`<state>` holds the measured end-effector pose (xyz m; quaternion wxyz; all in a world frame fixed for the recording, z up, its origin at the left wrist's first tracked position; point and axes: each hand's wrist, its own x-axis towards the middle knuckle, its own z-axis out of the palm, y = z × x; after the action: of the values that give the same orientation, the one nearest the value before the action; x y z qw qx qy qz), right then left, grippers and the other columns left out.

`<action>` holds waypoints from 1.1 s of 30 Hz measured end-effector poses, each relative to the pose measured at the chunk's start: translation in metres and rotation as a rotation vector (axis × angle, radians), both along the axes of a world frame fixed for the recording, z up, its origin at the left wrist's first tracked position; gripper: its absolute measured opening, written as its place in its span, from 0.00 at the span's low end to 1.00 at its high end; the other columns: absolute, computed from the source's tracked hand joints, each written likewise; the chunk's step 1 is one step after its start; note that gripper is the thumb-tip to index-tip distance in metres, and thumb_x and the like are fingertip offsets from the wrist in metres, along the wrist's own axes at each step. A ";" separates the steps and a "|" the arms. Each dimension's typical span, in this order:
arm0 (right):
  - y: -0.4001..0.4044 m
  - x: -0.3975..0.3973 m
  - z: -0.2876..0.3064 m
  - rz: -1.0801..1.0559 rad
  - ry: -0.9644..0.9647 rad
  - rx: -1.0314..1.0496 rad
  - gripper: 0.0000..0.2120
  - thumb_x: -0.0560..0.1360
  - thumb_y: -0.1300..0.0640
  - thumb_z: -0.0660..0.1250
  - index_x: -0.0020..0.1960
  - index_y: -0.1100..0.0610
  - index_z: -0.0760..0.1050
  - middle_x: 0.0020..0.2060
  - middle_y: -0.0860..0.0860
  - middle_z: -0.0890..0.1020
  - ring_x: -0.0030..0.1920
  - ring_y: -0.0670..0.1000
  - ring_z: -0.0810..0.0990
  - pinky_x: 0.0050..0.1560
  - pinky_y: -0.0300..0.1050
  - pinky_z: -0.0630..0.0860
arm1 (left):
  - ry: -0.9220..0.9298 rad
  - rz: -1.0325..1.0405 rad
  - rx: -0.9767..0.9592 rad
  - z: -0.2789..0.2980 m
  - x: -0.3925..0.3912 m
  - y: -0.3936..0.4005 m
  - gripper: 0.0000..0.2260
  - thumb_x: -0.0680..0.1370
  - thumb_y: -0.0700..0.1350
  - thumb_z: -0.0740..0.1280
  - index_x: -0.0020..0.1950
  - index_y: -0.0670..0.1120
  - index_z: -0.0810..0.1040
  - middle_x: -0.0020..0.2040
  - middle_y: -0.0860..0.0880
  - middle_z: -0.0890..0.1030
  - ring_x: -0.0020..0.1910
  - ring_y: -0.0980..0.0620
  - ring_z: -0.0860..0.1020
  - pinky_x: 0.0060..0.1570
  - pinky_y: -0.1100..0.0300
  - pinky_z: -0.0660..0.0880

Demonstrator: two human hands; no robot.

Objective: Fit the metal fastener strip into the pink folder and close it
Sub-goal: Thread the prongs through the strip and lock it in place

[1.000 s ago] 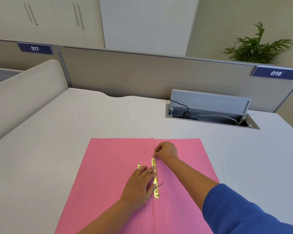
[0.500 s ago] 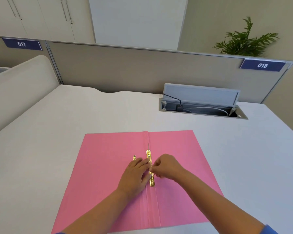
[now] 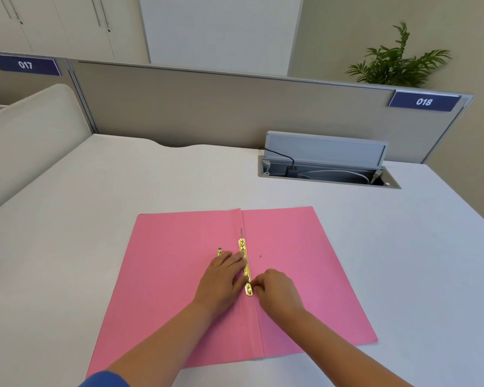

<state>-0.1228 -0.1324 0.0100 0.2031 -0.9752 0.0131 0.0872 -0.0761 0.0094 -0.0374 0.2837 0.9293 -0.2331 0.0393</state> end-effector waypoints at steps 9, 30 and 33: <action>0.004 -0.016 -0.015 0.071 -0.079 -0.073 0.18 0.78 0.63 0.54 0.61 0.54 0.77 0.54 0.55 0.76 0.54 0.56 0.76 0.51 0.48 0.72 | 0.010 -0.008 0.044 -0.001 0.001 0.001 0.19 0.77 0.50 0.61 0.67 0.49 0.69 0.72 0.54 0.67 0.71 0.52 0.61 0.71 0.57 0.56; 0.029 -0.021 -0.007 -0.041 -0.002 -0.093 0.16 0.79 0.64 0.52 0.58 0.62 0.76 0.55 0.59 0.77 0.55 0.57 0.77 0.47 0.48 0.69 | -0.015 -0.020 0.047 -0.001 0.002 -0.001 0.18 0.77 0.50 0.60 0.67 0.48 0.70 0.71 0.53 0.69 0.70 0.51 0.62 0.71 0.56 0.57; 0.033 -0.027 -0.004 0.003 0.018 -0.176 0.16 0.78 0.66 0.53 0.62 0.63 0.73 0.58 0.59 0.75 0.58 0.55 0.75 0.44 0.47 0.65 | 0.006 -0.020 0.071 -0.001 0.002 0.001 0.19 0.77 0.51 0.60 0.68 0.48 0.68 0.72 0.53 0.67 0.71 0.52 0.61 0.71 0.56 0.55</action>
<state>-0.1499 -0.0992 0.0060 0.1164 -0.9884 0.0212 0.0950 -0.0740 0.0104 -0.0385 0.2518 0.9364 -0.2430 0.0255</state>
